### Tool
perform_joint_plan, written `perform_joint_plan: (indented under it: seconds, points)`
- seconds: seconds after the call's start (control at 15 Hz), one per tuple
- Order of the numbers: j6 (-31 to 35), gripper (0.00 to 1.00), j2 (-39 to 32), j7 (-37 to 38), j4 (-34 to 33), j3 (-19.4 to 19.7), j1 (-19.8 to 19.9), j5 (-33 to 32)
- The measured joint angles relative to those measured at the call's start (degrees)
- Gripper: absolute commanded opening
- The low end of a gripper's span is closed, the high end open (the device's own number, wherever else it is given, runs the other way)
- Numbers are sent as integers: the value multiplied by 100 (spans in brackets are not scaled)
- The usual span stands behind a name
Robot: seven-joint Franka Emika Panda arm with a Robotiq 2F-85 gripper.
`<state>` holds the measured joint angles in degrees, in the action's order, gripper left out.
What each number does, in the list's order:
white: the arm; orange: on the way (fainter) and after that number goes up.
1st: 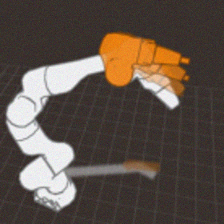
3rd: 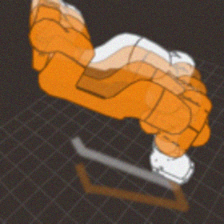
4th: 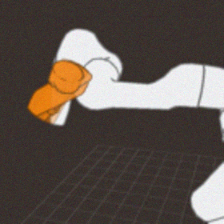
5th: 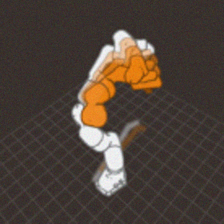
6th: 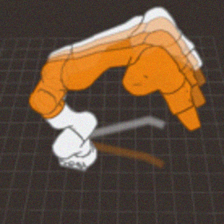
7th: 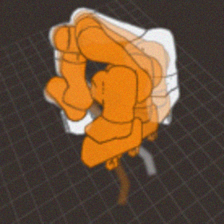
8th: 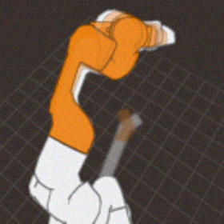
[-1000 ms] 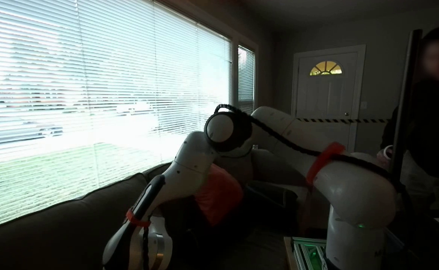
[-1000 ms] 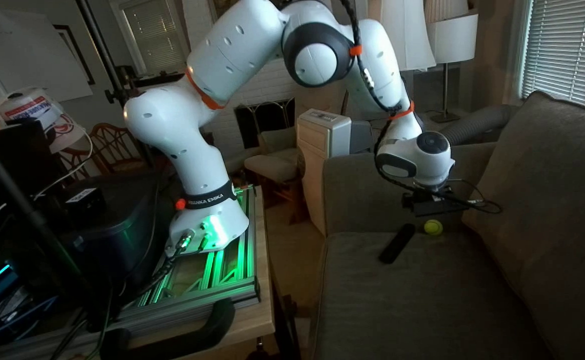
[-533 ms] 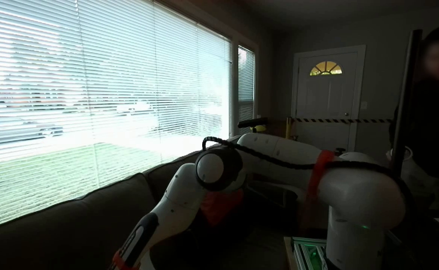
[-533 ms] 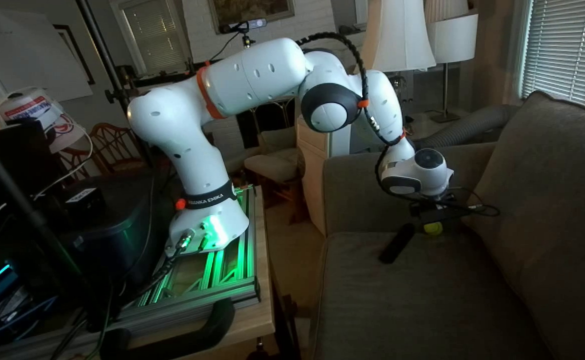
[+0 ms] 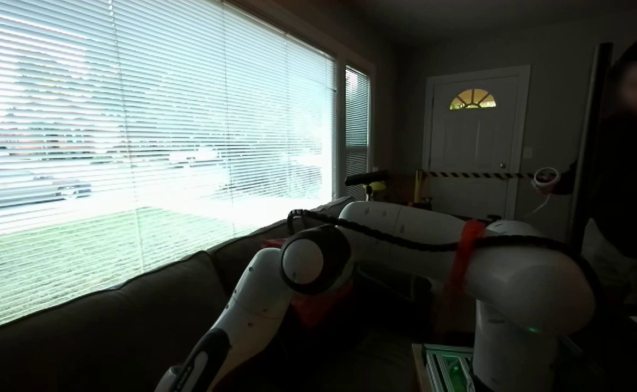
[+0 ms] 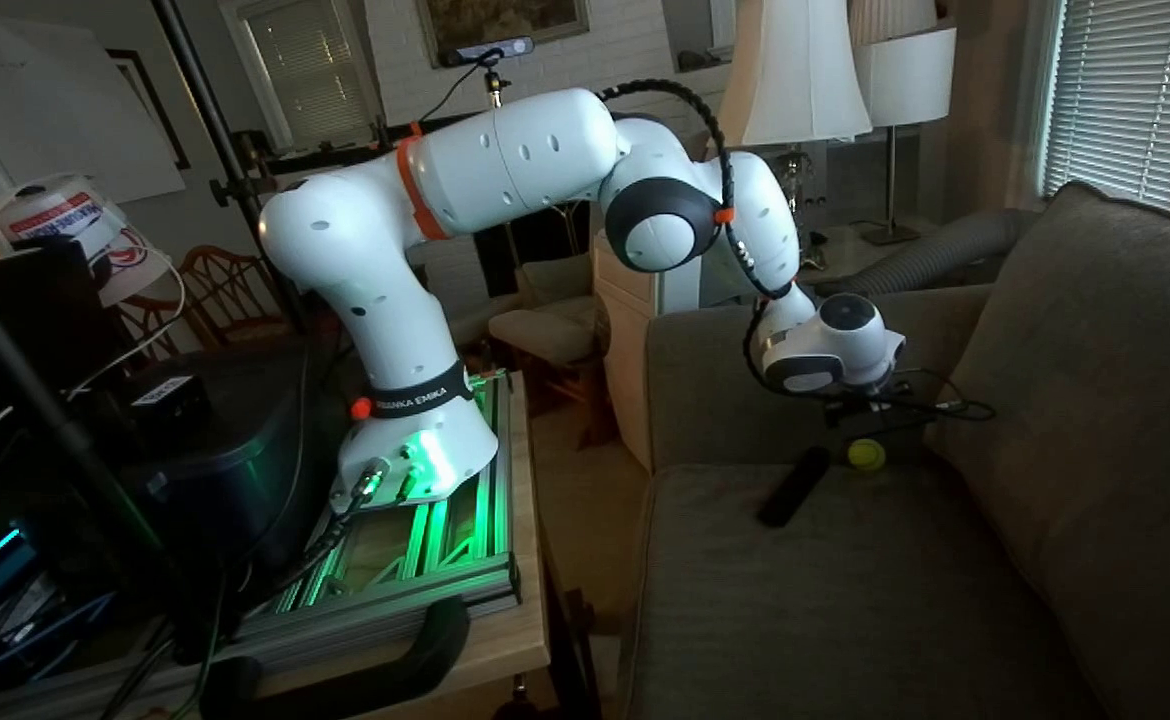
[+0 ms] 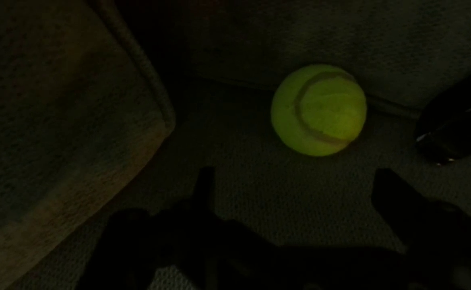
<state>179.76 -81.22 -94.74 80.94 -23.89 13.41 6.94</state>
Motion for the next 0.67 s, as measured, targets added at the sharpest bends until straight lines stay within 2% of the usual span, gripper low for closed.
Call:
perform_joint_plan:
  seconds: [0.2,0.67]
  points:
    - [-14,100,12,562,30,213,-62,-325]
    - [-10,100,-14,2199,353,884,-493,-596]
